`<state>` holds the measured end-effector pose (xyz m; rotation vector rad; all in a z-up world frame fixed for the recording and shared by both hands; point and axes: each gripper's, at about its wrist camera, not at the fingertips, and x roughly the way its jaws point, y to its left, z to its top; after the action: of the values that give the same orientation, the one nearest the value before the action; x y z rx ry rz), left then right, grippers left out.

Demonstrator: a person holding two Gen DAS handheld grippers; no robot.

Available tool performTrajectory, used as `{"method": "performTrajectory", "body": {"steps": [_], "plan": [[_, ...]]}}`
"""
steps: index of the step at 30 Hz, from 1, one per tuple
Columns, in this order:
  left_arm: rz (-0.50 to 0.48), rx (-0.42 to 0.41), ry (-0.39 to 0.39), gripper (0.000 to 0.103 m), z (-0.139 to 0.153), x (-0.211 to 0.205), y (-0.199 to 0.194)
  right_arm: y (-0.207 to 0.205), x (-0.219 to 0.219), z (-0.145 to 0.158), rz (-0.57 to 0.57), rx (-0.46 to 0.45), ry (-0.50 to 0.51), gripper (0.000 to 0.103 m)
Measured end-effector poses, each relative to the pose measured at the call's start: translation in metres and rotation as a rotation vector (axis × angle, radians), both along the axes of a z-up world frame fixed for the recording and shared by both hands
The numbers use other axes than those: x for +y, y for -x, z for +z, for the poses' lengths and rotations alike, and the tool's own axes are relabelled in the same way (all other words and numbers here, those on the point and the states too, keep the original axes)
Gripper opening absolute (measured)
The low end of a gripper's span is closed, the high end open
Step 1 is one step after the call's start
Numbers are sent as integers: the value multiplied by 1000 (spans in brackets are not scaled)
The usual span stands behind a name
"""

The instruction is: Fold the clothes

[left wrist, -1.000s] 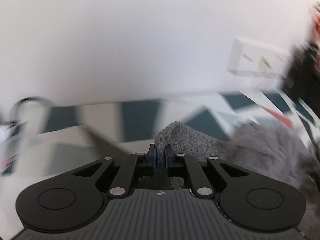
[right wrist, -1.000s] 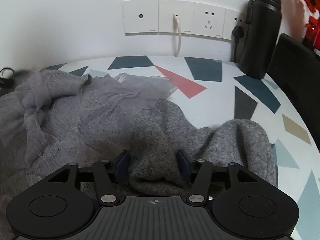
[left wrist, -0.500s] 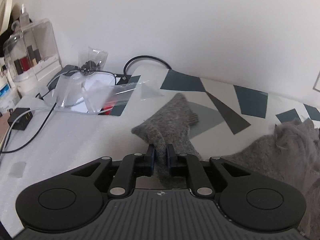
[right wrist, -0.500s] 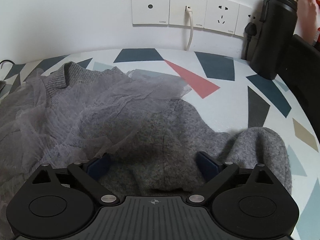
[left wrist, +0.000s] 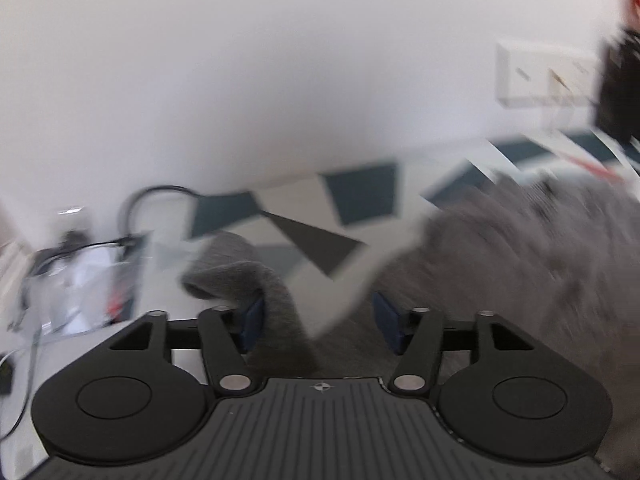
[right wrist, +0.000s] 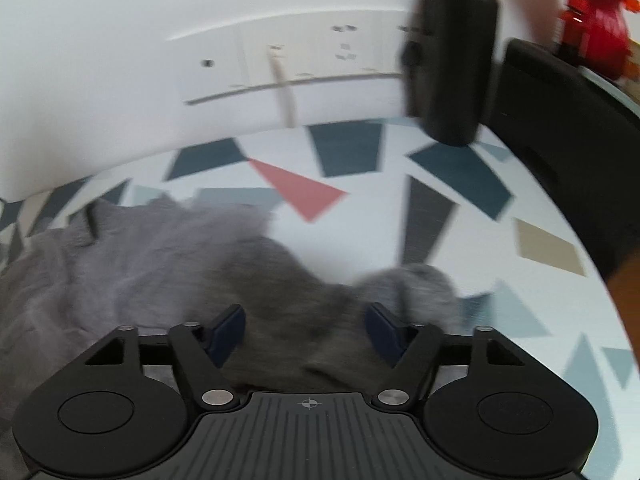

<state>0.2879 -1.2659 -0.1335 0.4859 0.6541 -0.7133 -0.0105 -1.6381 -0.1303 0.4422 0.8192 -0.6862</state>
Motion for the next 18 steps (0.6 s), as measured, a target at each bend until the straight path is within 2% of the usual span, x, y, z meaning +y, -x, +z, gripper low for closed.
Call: {"method": "performTrajectory", "body": {"steps": [2,5,6,8,13,14,15,16,17,18], "plan": [[-42,22,-46,66,-12,-5,0,11,-7,-6,-29,20,-12,61],[-27,63,-70,64,-26,-6,0,24,-9,-15,-49,41,-33,58],[-20,81,-65,57,-29,-5,1,26,-8,-17,-43,46,-32,58],[-6,113,-64,48,-35,-3,2,25,-5,-21,-20,65,-19,57],[26,127,-47,43,-37,-1,8,15,-6,-32,-7,66,-6,53],[31,132,-43,36,-37,-1,9,13,-9,-33,-8,56,2,50],[37,138,-38,27,-37,-1,10,9,-11,-33,-4,51,16,42],[39,136,-40,23,-36,-2,12,6,-15,-33,3,48,33,37],[36,124,-52,12,-36,-4,15,1,-20,-34,11,45,49,27],[34,111,-65,10,-36,-6,18,-2,-27,-33,7,39,61,20]]}}
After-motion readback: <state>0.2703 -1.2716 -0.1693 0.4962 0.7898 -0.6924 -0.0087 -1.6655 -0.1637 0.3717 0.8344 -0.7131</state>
